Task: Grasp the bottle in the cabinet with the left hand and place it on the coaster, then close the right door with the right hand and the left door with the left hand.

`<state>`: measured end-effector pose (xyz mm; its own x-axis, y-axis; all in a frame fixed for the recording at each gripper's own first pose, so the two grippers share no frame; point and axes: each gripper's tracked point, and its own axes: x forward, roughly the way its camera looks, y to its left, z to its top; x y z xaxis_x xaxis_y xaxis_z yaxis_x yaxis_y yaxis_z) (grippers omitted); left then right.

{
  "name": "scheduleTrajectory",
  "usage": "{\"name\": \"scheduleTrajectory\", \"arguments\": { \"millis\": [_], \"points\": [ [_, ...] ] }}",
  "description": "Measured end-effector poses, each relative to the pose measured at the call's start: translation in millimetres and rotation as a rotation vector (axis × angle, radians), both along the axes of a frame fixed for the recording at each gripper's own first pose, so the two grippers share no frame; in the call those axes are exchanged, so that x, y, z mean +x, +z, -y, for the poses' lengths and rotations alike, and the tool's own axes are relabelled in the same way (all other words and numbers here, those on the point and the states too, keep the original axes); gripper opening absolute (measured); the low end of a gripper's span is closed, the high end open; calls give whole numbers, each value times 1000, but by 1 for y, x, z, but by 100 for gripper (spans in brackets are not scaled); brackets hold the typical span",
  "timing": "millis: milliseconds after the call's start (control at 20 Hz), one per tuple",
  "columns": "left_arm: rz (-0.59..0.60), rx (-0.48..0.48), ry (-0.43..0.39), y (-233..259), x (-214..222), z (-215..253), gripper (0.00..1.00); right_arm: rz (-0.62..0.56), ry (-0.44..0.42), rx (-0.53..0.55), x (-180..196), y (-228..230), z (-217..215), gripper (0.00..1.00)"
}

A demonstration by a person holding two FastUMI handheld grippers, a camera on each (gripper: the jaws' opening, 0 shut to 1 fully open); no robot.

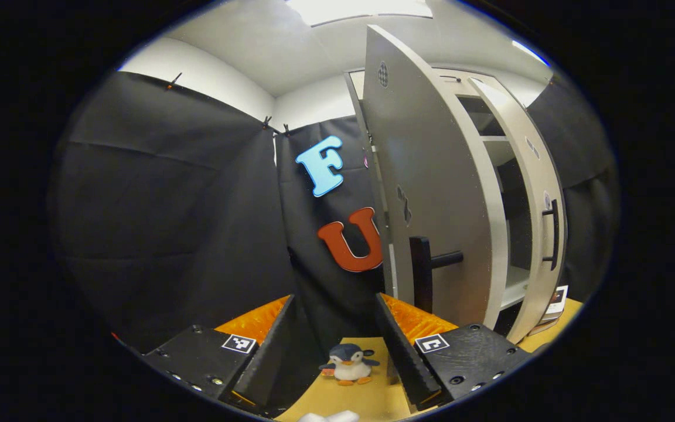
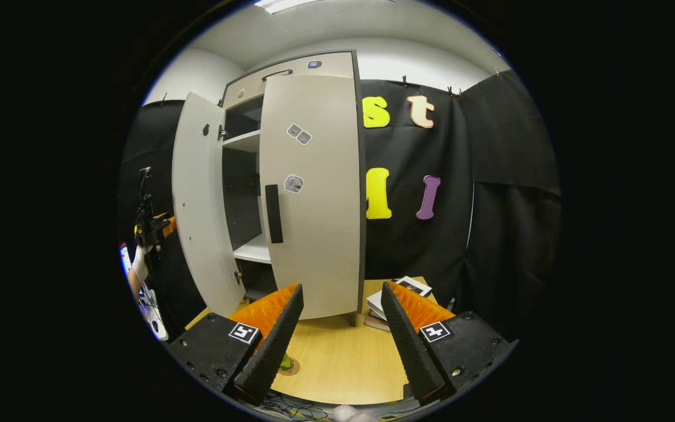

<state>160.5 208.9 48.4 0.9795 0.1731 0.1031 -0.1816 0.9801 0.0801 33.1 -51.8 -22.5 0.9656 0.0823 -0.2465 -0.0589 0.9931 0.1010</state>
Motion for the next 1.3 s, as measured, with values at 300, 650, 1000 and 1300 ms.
{"name": "scheduleTrajectory", "arguments": {
  "millis": [300, 650, 1000, 1300],
  "points": [
    [-3, 34, -92, 4, 19, 69, 83, 0, -1, -41, -6, 1, -1, 82],
    [-38, 0, -177, -2, 43, 120, 95, 11, -31, -25, -15, 5, 0, 82],
    [-81, -61, -200, -19, 25, 124, 96, 17, -38, -9, -13, 12, -11, 82],
    [-55, -78, -201, 0, -3, 114, 96, 40, -6, 18, -1, 18, -36, 82]
  ]
}}
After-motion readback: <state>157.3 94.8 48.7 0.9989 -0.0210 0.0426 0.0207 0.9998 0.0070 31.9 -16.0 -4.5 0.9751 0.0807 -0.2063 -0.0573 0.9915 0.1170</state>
